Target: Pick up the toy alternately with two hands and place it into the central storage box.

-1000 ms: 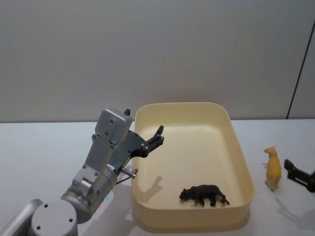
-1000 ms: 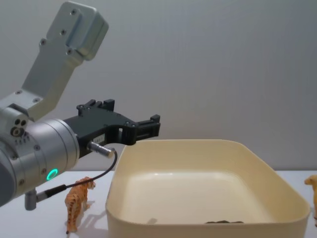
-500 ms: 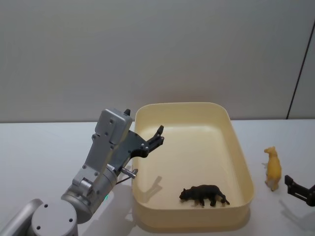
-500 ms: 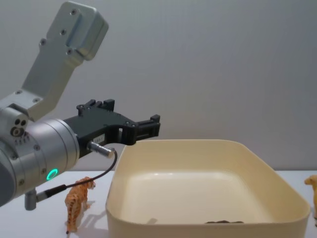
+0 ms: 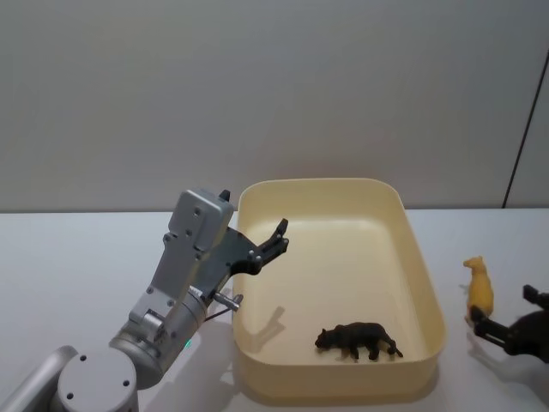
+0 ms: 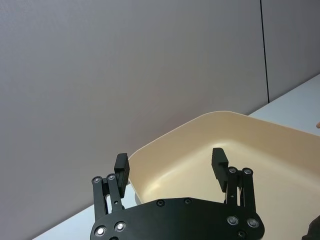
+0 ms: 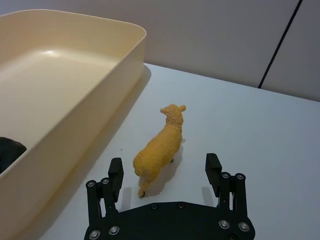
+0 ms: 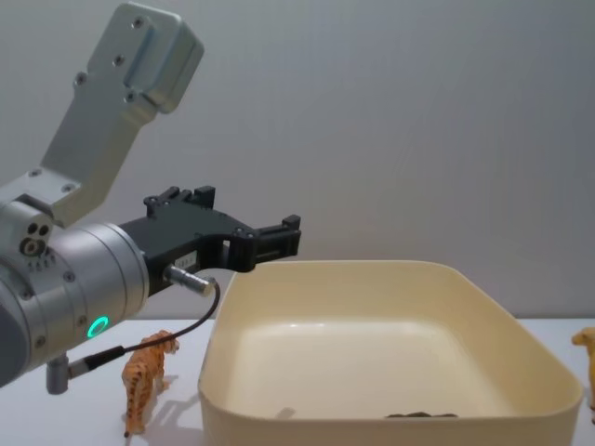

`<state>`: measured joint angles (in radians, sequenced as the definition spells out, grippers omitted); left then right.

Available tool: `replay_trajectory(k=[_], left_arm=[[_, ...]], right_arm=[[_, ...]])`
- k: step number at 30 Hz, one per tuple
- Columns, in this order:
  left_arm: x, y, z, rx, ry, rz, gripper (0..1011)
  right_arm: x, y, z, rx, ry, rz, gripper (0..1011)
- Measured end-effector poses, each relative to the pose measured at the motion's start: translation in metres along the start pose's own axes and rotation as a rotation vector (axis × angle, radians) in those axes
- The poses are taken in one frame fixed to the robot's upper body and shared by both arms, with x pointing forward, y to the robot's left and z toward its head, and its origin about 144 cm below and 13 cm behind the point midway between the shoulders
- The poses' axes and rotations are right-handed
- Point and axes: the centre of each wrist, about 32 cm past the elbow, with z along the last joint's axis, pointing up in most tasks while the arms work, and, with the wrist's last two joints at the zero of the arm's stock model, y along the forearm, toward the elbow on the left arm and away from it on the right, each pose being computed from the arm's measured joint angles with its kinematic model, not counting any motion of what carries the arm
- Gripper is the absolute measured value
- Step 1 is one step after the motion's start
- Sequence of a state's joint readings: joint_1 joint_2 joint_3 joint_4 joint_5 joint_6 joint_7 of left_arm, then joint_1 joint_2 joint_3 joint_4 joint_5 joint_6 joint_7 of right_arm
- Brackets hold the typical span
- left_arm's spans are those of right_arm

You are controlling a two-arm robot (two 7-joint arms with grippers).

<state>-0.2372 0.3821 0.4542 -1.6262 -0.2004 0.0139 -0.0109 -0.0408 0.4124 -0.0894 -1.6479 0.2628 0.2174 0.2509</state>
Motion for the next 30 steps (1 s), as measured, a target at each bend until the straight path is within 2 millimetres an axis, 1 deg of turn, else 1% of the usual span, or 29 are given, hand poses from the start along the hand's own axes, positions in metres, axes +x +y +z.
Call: replay_trajectory(k=[7,12,16,17,19,20,22,24,25,26,27,28,30], left_arm=[[0.0,0.0,0.0,0.0,0.0,0.0,1002],[0.0,0.0,0.0,0.0,0.0,0.0,1001],[0.0,0.0,0.0,0.0,0.0,0.0,1002],[0.0,0.0,0.0,0.0,0.0,0.0,1001],[0.0,0.0,0.0,0.0,0.0,0.0,1001],[0.0,0.0,0.0,0.0,0.0,0.0,1001],[0.0,0.0,0.0,0.0,0.0,0.0,1001],[0.0,0.0,0.0,0.0,0.0,0.0,1001],[0.0,0.0,0.0,0.0,0.0,0.0,1001],[0.0,0.0,0.0,0.0,0.0,0.0,1001],[0.0,0.0,0.0,0.0,0.0,0.0,1001],[0.0,0.0,0.0,0.0,0.0,0.0,1001],[0.0,0.0,0.0,0.0,0.0,0.0,1001]], right_arm=[[-0.006,0.023,-0.001,-0.004,0.006,0.016,1001],[-0.01,0.034,-0.001,-0.009,0.009,0.019,1001],[-0.012,0.041,0.0,-0.012,0.01,0.02,949],[-0.012,0.043,0.0,-0.012,0.01,0.02,908],[-0.014,0.046,0.0,-0.015,0.01,0.021,878],[-0.014,0.047,0.0,-0.015,0.01,0.022,831],[-0.014,0.048,0.0,-0.016,0.01,0.022,791],[-0.015,0.05,0.0,-0.017,0.011,0.022,715],[-0.015,0.051,0.001,-0.017,0.011,0.022,704],[-0.016,0.052,0.001,-0.018,0.011,0.023,656],[-0.016,0.052,0.001,-0.018,0.011,0.023,656],[-0.016,0.053,0.001,-0.019,0.011,0.023,597],[-0.016,0.054,0.001,-0.019,0.011,0.023,538]])
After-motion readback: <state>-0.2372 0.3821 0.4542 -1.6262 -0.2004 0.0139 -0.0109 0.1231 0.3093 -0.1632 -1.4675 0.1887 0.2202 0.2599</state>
